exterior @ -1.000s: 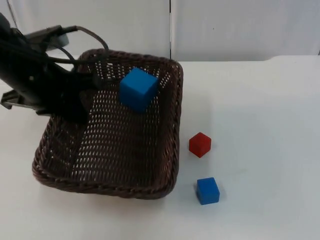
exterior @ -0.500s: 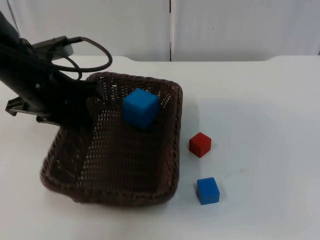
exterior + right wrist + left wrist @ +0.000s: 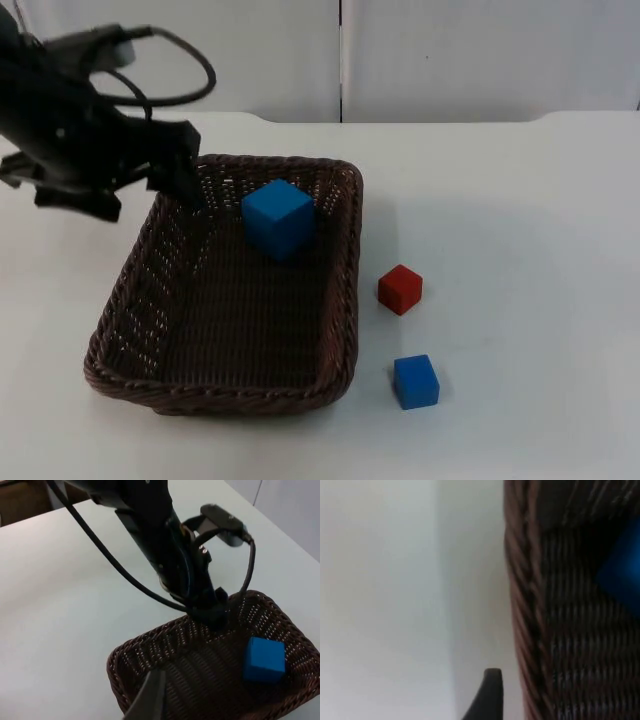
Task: Pick up the basket with the left hand and place the largest block into the basket with the right hand.
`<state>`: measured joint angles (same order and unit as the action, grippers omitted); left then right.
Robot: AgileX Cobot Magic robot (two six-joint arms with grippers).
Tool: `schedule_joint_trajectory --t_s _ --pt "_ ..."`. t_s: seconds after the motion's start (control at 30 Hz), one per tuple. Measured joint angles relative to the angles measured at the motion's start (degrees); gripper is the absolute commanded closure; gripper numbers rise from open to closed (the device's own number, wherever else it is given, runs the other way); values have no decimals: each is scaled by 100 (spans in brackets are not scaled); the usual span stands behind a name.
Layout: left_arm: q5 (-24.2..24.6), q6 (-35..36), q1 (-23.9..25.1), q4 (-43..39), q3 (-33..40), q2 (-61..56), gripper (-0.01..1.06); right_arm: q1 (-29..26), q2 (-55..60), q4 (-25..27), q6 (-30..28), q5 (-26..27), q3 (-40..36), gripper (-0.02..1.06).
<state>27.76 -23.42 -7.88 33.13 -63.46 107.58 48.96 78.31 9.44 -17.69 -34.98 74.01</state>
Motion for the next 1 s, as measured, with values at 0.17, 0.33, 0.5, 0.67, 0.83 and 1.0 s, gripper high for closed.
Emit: schedule_joint_trajectory --t_s 0.17,0.33,0.5,0.67,0.83,1.0 --pt "95 329 0 -368 0 -516 27 0 -88 0 4 0 0 21" --pt "339 406 0 -489 0 -939 27 0 -209 0 4 0 0 21" --pt "571 432 0 -497 0 -1318 27 0 -348 0 4 0 -14 21" --pt "903 442 0 -509 0 -1651 27 0 -661 0 4 42 -372 21" --pt "1193 492 0 -520 0 -1992 27 0 -1097 0 14 206 -937 21" --pt "1203 506 0 -520 304 -2682 27 0 -1774 0 31 489 -1605 21"
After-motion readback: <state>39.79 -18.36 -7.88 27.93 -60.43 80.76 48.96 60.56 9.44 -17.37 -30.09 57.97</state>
